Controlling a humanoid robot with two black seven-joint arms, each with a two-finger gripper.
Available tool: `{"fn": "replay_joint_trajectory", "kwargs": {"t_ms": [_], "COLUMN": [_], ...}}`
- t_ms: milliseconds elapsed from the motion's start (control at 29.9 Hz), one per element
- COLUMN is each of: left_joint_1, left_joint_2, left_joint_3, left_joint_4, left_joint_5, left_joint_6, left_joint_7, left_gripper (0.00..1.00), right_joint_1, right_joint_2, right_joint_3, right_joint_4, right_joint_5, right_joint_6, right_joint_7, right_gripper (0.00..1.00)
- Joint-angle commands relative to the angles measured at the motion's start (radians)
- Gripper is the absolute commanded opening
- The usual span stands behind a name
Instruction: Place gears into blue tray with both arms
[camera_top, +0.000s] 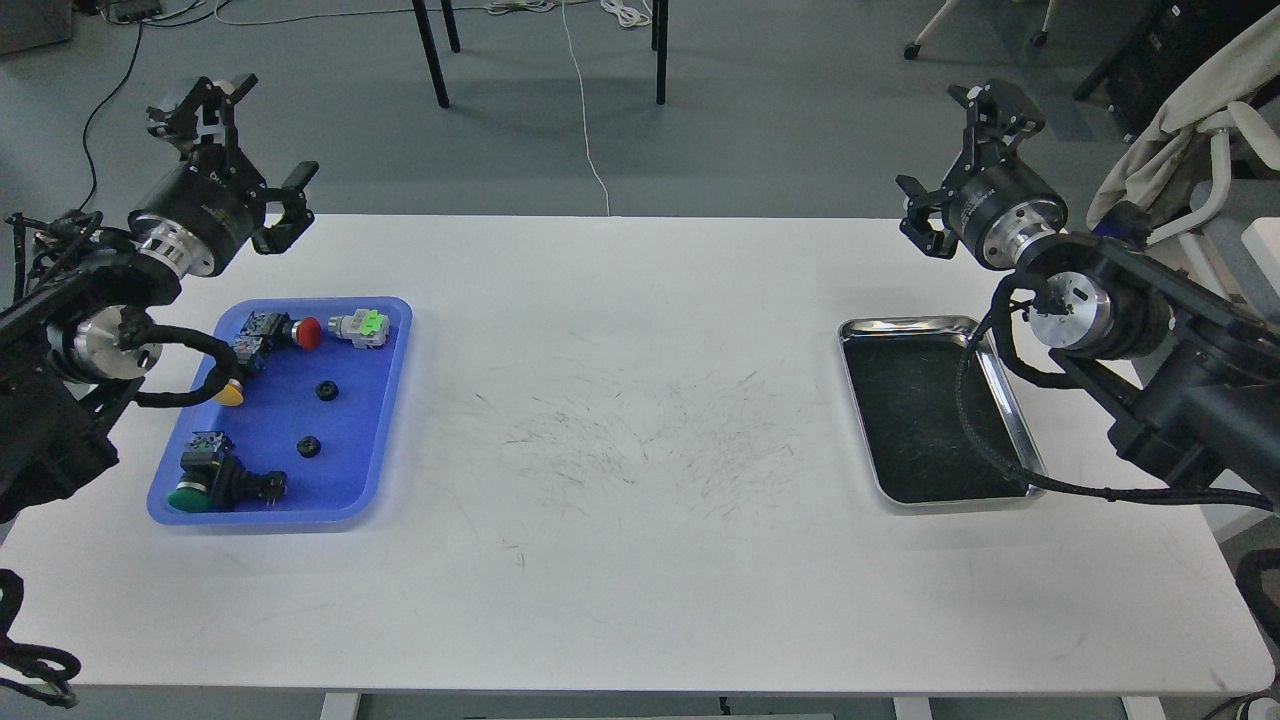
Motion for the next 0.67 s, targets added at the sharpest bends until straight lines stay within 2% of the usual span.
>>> {"fn": "replay_joint_trajectory", "kwargs": {"t_ms": [0,635], "left_joint_1": [0.0,0.036], "left_joint_2": [0.0,-0.001], "left_joint_3": [-0.001,-0.046], "left_joint_4": [0.0,0.0], "left_joint_5": [0.0,-0.005], "left_joint_6": [0.003,0.004], "left_joint_7": [0.0,0.0], "left_gripper": [0.99,0.99], "right_joint_1": [-0.002,0.006], "right_joint_2": [0.003,0.087], "right_joint_3": [0.003,0.032], "right_joint_4": [0.0,-0.073], "right_joint_5": [0.0,0.003], "right_joint_6": [-0.001,-0.001], "right_joint_7": [0.0,0.002], "right_gripper": [0.99,0.99]}}
